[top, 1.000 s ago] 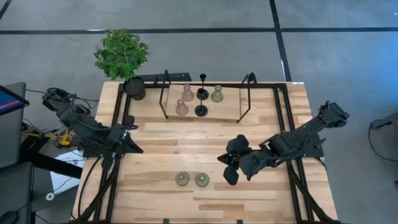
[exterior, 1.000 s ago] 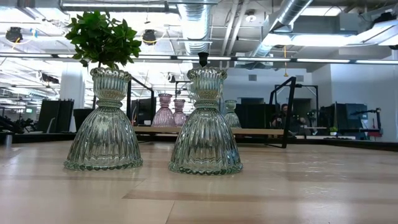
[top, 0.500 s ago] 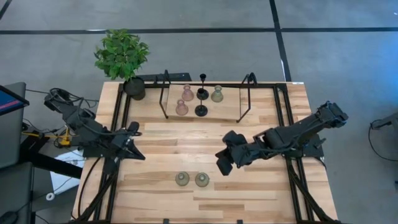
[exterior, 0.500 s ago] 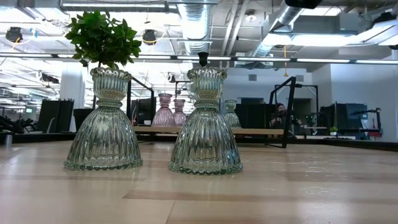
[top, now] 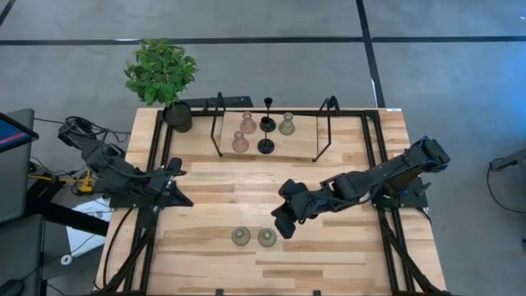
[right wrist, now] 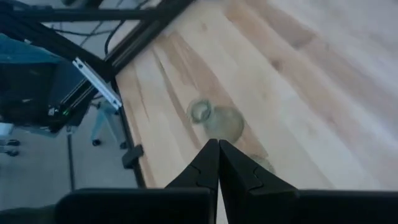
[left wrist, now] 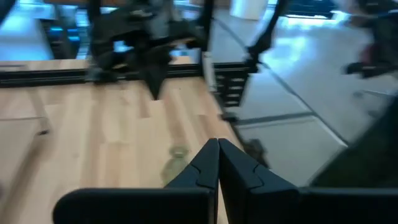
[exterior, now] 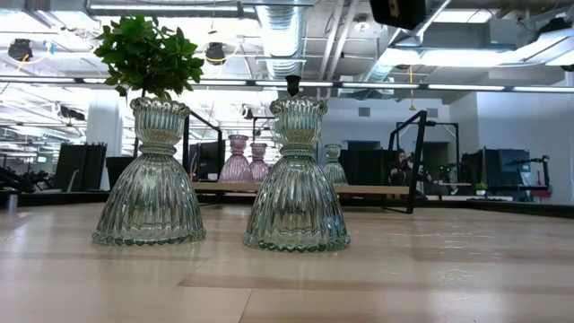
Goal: Pick & Place candle stick holders
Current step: Put the green candle holder on the shelf aligned with the green candle holder
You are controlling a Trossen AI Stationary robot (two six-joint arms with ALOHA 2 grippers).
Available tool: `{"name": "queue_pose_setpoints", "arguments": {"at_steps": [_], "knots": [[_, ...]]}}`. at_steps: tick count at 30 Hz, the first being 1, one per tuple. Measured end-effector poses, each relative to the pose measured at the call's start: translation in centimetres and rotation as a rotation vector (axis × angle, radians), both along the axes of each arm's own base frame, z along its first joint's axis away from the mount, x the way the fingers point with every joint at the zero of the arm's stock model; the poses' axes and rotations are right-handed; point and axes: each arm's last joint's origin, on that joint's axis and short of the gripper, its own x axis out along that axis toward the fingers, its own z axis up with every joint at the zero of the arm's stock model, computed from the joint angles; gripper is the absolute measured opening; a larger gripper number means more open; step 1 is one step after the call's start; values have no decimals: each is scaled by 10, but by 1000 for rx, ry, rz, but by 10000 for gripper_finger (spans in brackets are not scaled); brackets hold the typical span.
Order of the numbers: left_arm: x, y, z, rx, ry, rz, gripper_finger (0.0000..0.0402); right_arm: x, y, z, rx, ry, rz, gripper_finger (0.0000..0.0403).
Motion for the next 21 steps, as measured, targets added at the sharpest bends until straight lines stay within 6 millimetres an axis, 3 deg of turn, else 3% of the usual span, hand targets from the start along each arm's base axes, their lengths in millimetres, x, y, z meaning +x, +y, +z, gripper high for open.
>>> {"name": "queue_pose_setpoints", "arguments": {"at_steps": [3, 10, 15, 21], "knots": [[14, -8, -15, 40, 61, 86, 5, -5, -3, 11, -63, -47, -11, 0], [58, -42, -101, 78, 353, 178, 3, -22, -6, 39, -184, -162, -43, 0], [81, -58, -131, -2, 293, 105, 3, -25, -8, 42, -203, -157, -36, 0], [85, -48, -161, -101, 355, 146, 2, -26, -9, 42, -225, -154, -18, 0]]}}
